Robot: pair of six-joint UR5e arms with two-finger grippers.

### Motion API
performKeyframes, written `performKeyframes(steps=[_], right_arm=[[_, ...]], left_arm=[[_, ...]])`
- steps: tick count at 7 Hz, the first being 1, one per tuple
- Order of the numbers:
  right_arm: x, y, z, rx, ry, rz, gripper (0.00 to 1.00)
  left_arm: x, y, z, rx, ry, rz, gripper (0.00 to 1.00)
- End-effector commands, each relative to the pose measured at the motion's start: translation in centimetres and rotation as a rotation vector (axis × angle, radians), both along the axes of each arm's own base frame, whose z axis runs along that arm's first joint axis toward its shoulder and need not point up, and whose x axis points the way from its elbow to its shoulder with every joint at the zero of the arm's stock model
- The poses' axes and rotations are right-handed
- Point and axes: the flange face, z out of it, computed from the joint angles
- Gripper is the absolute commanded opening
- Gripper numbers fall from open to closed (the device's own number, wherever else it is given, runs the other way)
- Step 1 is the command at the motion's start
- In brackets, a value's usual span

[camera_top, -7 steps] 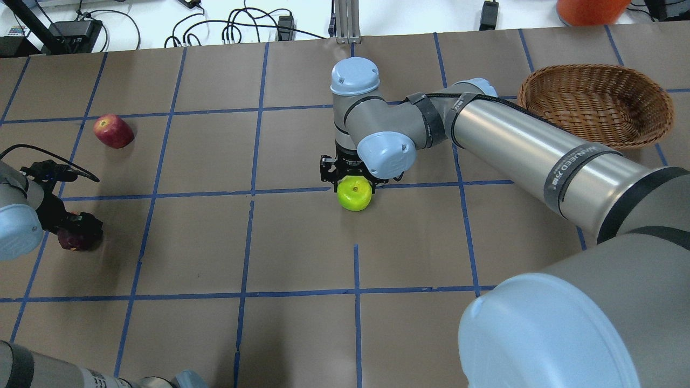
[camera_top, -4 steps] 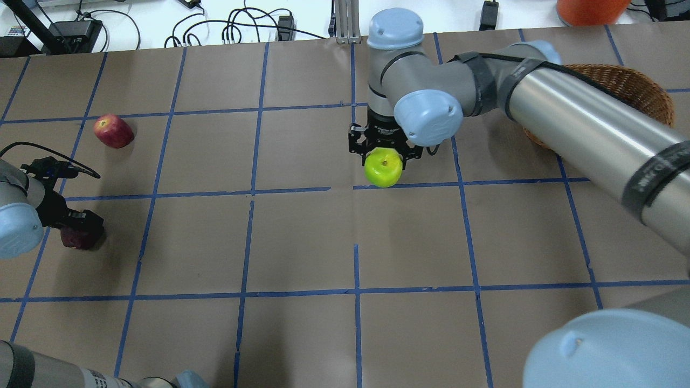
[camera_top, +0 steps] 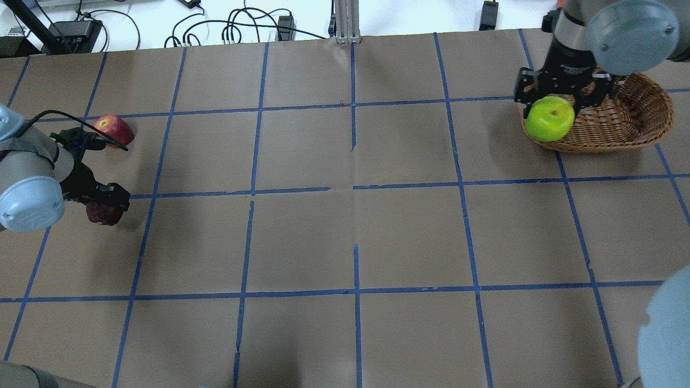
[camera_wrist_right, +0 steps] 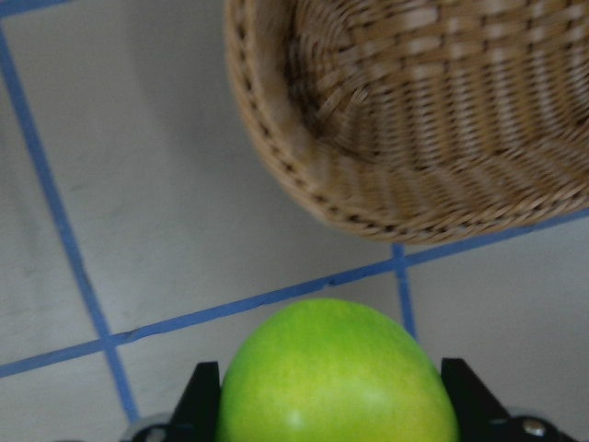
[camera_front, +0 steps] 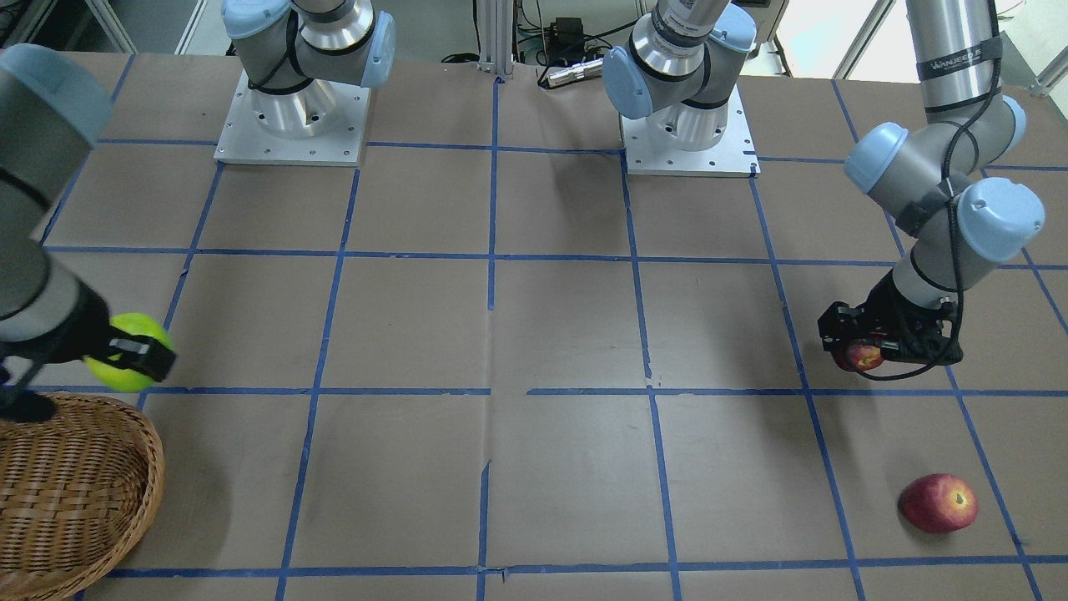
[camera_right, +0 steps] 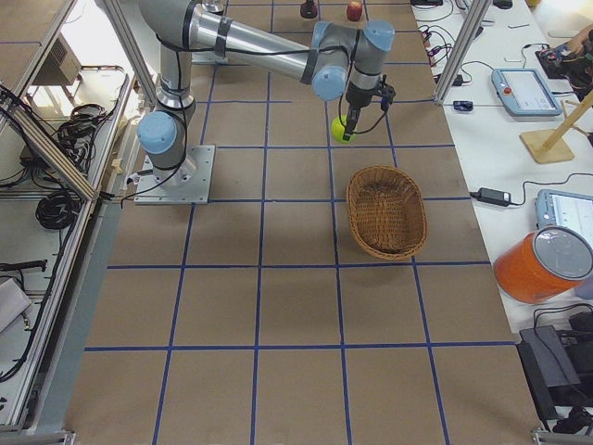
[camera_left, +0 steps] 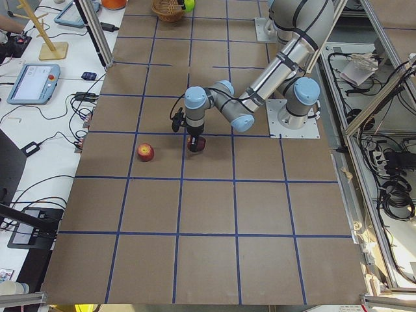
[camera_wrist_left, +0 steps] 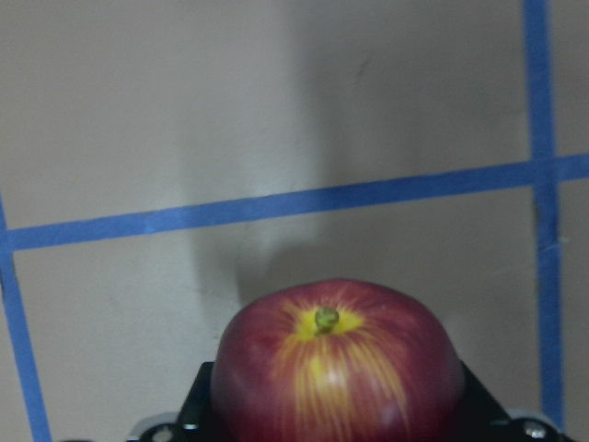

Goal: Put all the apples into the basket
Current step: 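Carry the green apple into the basket with the right gripper and release, then carry the dark red apple with the left gripper to mid-table and release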

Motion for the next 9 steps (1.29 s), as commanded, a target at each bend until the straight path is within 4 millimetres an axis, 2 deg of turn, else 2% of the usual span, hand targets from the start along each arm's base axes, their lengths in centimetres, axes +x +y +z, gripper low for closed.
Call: performKeyframes(steps=[1, 2, 3, 5, 6, 7, 9], right_arm=[[-14.0, -3.0, -3.1, -0.072, 0.079, 0.124, 0.0], [-17.0, -4.9, -5.7, -0.079, 0.109, 0.178, 0.0], [-20.0, -5.9, -7.0, -0.079, 0.129, 0.181, 0.0], [-21.2, -7.5, -9.9, -0.06, 0.131, 0.148, 0.0], [-21.5, -7.8, -10.6, -0.063, 0.132, 0.085, 0.32], [-21.4, -7.9, -10.8, -0.068, 0.122, 0.081, 0.98], [-21.4, -7.8, -10.4, -0.058, 0.131, 0.079, 1.0]], left_arm=[[-10.2, -1.0, 1.6, 0.014, 0.026, 0.134, 0.09], [-16.6, -0.9, 2.1, -0.001, 0.056, 0.227, 0.08], [-23.1, -0.3, 2.0, -0.004, 0.077, 0.287, 0.07], [-35.0, 1.2, 1.4, -0.075, 0.144, 0.381, 0.07], [-39.9, 2.1, 1.2, -0.084, 0.216, 0.386, 0.07], [-42.7, 2.3, 0.7, -0.103, 0.236, 0.356, 0.07], [-45.5, 2.1, -0.6, -0.106, 0.242, 0.346, 0.1]])
